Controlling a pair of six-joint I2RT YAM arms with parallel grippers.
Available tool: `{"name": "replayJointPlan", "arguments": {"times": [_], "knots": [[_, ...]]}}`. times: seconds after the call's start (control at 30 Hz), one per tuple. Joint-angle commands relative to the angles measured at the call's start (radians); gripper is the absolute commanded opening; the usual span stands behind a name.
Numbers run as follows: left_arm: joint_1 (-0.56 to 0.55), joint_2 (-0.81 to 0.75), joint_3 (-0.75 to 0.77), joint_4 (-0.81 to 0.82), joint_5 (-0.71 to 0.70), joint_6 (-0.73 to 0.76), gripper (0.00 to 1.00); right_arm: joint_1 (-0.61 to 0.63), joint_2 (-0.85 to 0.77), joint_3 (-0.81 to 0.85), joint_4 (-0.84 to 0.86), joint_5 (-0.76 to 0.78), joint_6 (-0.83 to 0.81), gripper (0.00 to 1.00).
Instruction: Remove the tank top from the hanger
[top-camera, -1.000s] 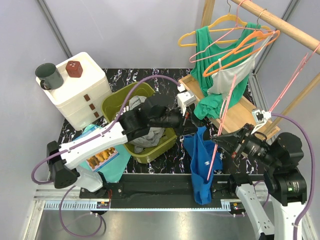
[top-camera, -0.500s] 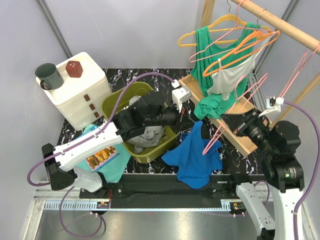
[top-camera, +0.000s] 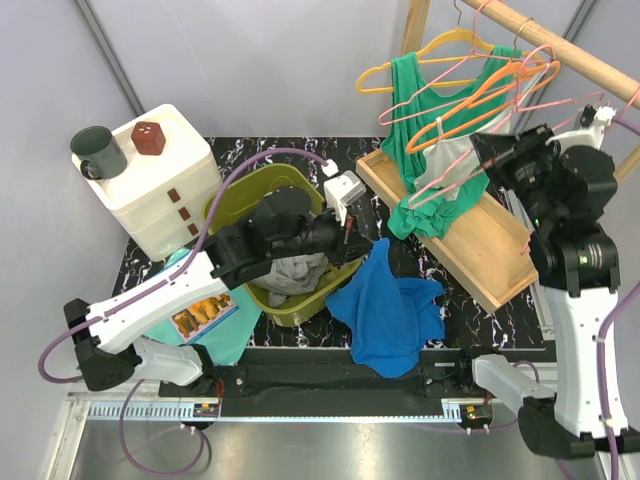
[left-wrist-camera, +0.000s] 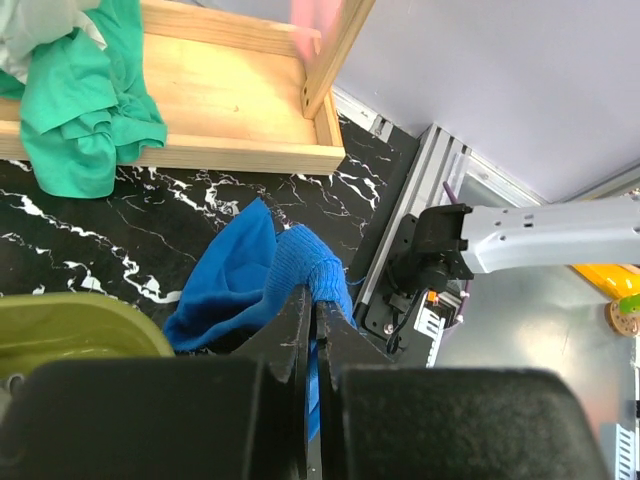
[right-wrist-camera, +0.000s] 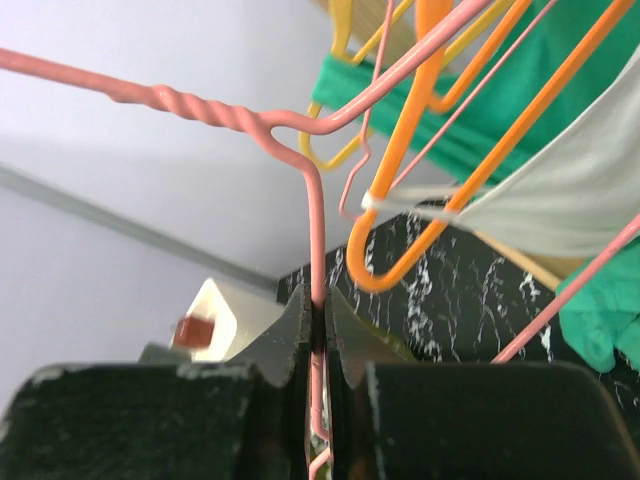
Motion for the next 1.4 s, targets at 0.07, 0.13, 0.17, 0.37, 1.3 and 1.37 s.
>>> {"name": "replayJointPlan", "arguments": {"times": [0.07,0.13,0.17,0.37,1.3,1.37], "knots": [[0.003,-0.096,-0.031,0.027,-0.047,-0.012,0.00,0.003,0.104,0.118,0.063,0.238,0.060,0.00],[0.003,-0.109,-0.032,0.015,-0.053,-0.009,0.00,0.002,0.124,0.142,0.063,0.281,0.079,0.00],[0.002,-0.112,-0.034,0.012,-0.058,-0.008,0.00,-0.001,0.144,0.151,0.064,0.293,0.083,0.00],[0.003,-0.124,-0.028,-0.013,-0.071,0.002,0.00,-0.024,0.200,0.220,0.063,0.356,0.086,0.00],[0.003,-0.130,0.001,-0.041,-0.102,0.029,0.00,-0.161,0.121,-0.019,0.075,0.232,0.214,0.20],[0.003,-0.121,0.011,-0.042,-0.113,0.035,0.00,-0.161,0.095,-0.040,0.075,0.204,0.182,0.32]]}}
